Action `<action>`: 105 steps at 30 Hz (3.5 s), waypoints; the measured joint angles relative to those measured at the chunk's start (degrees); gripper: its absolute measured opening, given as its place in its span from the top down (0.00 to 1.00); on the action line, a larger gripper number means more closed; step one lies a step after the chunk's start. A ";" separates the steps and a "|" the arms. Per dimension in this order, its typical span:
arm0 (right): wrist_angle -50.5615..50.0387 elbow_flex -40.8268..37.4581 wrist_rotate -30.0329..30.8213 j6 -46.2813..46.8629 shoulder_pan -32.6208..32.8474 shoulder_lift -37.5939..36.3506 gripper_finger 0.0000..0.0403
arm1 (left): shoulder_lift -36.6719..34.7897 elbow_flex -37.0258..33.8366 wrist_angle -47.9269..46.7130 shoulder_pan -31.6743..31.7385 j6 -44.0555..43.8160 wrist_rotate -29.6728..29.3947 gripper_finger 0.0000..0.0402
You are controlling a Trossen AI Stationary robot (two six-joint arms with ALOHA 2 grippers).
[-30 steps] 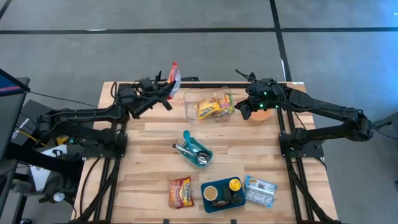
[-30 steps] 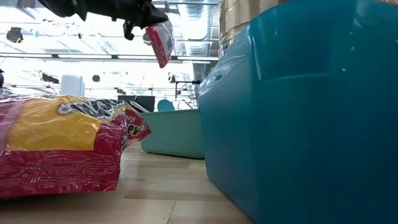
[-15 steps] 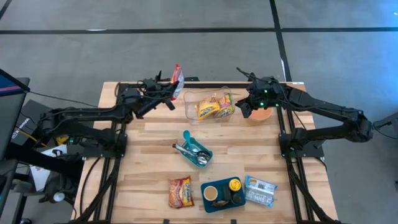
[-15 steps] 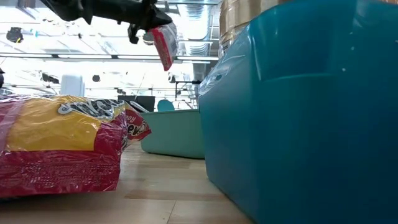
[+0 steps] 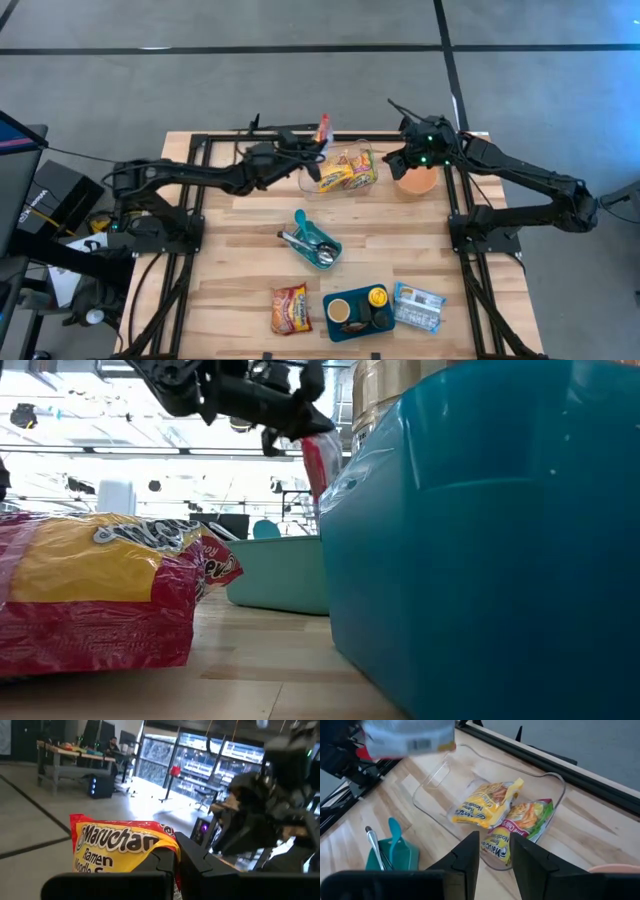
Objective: Pick & Place Food Item
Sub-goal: Put the orange noodle pack into the transparent bin, then put the red noodle pack into the transparent bin
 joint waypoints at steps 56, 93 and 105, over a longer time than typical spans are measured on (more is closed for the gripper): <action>0.01 0.00 -0.20 0.02 -0.58 0.00 0.75 | 14.77 0.52 -13.67 0.39 0.02 -4.98 0.81; 0.00 0.00 -0.22 -0.59 -0.58 -0.02 0.75 | -1.52 0.49 -14.19 0.54 -7.84 8.76 0.48; -0.20 0.00 -0.35 -0.59 -0.54 -0.02 0.75 | -23.29 0.51 -29.17 -9.71 -19.18 14.86 0.58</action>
